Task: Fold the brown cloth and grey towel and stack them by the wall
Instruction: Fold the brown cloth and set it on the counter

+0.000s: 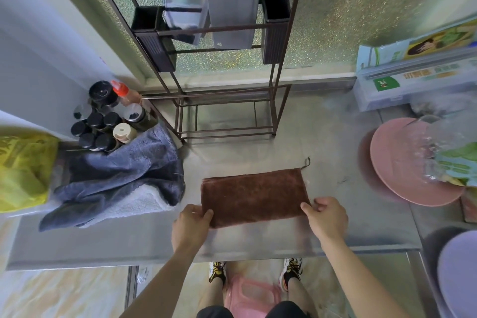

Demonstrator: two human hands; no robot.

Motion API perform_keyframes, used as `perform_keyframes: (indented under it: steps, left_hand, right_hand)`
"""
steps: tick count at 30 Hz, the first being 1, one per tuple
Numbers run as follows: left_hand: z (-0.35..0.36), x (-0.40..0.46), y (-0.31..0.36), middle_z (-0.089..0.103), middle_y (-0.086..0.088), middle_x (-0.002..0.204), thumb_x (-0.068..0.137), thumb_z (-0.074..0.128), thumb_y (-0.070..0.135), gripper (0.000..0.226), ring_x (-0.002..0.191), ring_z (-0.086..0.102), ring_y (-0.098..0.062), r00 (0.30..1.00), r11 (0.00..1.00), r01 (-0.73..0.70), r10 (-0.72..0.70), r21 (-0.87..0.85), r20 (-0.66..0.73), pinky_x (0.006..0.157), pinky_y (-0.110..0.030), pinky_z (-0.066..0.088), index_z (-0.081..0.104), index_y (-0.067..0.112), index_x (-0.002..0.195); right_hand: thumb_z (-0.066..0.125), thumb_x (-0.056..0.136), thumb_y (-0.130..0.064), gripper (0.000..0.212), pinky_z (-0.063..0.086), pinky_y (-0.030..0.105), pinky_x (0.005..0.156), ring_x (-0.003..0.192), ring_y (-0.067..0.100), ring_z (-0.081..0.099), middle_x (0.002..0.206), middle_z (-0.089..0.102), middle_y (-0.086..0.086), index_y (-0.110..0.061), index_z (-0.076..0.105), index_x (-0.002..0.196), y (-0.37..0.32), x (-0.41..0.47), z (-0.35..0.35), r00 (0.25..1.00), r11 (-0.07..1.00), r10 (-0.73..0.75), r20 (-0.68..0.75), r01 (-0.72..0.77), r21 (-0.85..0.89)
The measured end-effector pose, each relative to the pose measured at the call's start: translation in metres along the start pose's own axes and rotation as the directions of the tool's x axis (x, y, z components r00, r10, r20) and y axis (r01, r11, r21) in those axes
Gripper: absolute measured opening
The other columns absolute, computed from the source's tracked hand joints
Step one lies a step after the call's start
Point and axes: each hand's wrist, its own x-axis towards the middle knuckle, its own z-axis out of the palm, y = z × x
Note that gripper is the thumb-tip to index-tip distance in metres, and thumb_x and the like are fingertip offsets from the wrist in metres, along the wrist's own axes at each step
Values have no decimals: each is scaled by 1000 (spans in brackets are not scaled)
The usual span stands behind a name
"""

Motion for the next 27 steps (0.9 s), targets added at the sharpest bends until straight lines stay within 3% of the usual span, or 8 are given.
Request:
perform_keyframes:
  steps: [3, 7, 11, 15, 18, 21, 25, 27]
  left_hand:
    - [1, -3, -1, 78, -2, 93, 84, 74, 37, 24, 94, 70, -30, 998, 999, -45, 45, -1, -35, 78, -40, 55, 60, 22, 98]
    - [1, -4, 1, 77, -2, 95, 80, 79, 34, 33, 95, 71, -29, 996, 998, -53, 51, -23, -73, 80, -39, 53, 58, 20, 102]
    - [-2, -1, 7, 77, -4, 80, 79, 77, 42, 29, 86, 71, -30, 997, 994, -46, 40, 102, 62, 74, -34, 54, 60, 21, 68]
    - [-5, -4, 13, 74, 4, 63, 75, 61, 67, 52, 72, 72, -16, 958, 922, -89, -23, 376, 284, 80, -33, 59, 71, 17, 67]
    - [-8, 1, 25, 68, -4, 98, 80, 68, 57, 44, 96, 66, -27, 951, 840, -296, 306, 454, 53, 79, -37, 55, 65, 18, 99]
    - [-7, 18, 40, 64, -5, 112, 82, 75, 27, 38, 104, 63, -29, 853, 772, -517, 502, 369, 146, 88, -41, 54, 62, 22, 117]
    - [-2, 23, 48, 77, 3, 88, 84, 71, 21, 8, 86, 72, -21, 912, 894, -383, 326, 231, 251, 82, -32, 56, 71, 29, 86]
    - [-1, 23, 47, 79, 1, 80, 85, 68, 19, 15, 78, 74, -21, 926, 943, -313, 276, 116, 259, 82, -34, 58, 72, 28, 74]
  right_hand:
    - [86, 66, -39, 50, 57, 41, 90, 84, 31, 75, 89, 78, 7, -12, 72, 105, 2, 0, 9, 988, 982, 138, 63, -145, 119]
    - [88, 69, -24, 38, 59, 43, 88, 79, 30, 71, 85, 76, 11, -11, 76, 103, -9, -6, 9, 965, 916, 238, 107, -260, 306]
    - [78, 79, -4, 19, 60, 45, 87, 64, 21, 63, 72, 67, 6, -8, 74, 97, -19, -5, 7, 951, 846, 264, 159, -307, 436]
    - [74, 82, -7, 15, 61, 51, 84, 69, 28, 71, 76, 71, 3, -22, 71, 79, -25, 9, 0, 984, 904, 146, 100, -174, 390]
    - [77, 75, -12, 22, 60, 53, 83, 75, 30, 73, 79, 74, 4, -31, 70, 67, -19, 41, -1, 995, 946, 71, 68, -88, 313]
    - [79, 68, -16, 24, 60, 51, 85, 83, 27, 75, 84, 78, 2, -39, 72, 64, -11, 74, 0, 998, 959, -21, 53, 6, 283]
    - [79, 75, -9, 21, 60, 41, 85, 81, 22, 75, 84, 78, 2, -29, 73, 78, -65, 36, -29, 981, 942, -190, -27, 190, 276]
    - [78, 78, -5, 17, 58, 29, 81, 79, 18, 74, 84, 77, 2, -20, 73, 85, -85, 11, -36, 941, 897, -331, -64, 335, 288]
